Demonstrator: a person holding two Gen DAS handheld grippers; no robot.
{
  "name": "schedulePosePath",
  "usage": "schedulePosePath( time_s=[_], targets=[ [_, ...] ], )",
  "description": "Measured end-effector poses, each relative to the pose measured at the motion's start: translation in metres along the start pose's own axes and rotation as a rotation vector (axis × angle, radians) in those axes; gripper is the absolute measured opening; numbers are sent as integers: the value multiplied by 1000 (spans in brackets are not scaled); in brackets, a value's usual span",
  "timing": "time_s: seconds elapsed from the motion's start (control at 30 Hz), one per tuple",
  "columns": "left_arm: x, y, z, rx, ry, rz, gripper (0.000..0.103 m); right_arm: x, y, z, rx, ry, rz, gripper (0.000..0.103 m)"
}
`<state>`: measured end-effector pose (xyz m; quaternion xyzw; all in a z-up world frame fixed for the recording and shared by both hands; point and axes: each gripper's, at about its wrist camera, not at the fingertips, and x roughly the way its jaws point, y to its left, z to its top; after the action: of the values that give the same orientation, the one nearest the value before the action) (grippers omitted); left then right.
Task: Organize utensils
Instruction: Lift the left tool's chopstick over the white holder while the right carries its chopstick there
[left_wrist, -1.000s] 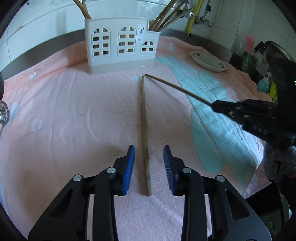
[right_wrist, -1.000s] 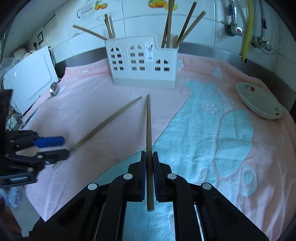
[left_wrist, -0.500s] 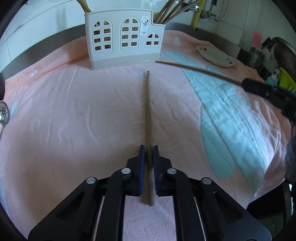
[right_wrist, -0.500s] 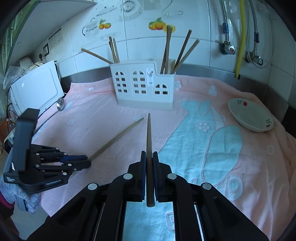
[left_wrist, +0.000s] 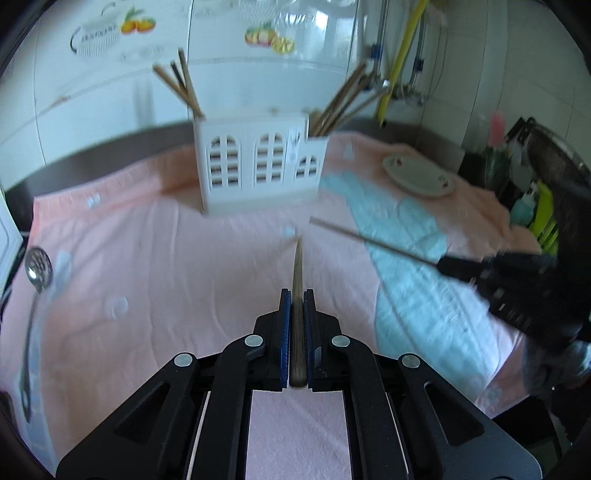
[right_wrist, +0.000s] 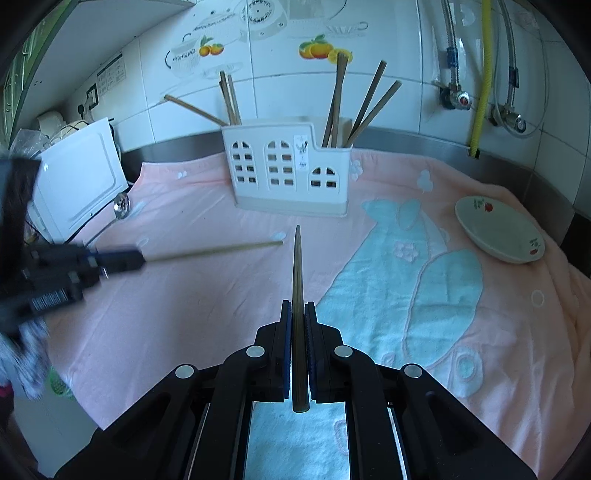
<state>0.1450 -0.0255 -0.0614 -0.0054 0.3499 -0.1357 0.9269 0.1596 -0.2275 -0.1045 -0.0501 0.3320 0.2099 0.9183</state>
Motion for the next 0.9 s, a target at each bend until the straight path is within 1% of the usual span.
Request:
schedulePosePath(
  time_s=[0.17, 0.27, 0.4, 0.6, 0.73, 0.9],
  targets=[
    [-16, 0, 20, 17, -47, -13, 5, -8, 4, 7, -17, -20, -2, 7],
    [-19, 2, 29, 28, -60, -10, 5, -15, 7, 15, -31, -44, -3, 7],
    [-16, 5, 35, 26, -57, -13, 5, -20, 9, 22, -38, -67, 0, 7],
    [-12, 6, 39, 34, -49, -19, 6, -16, 12, 27, -23, -73, 16, 7],
    [-12, 7, 41, 36, -47, -22, 6, -8, 15, 27, -24, -61, 24, 7],
    [-9, 11, 46, 31, -45, -29, 6, -4, 13, 34, 10, -78, 38, 7]
  ],
)
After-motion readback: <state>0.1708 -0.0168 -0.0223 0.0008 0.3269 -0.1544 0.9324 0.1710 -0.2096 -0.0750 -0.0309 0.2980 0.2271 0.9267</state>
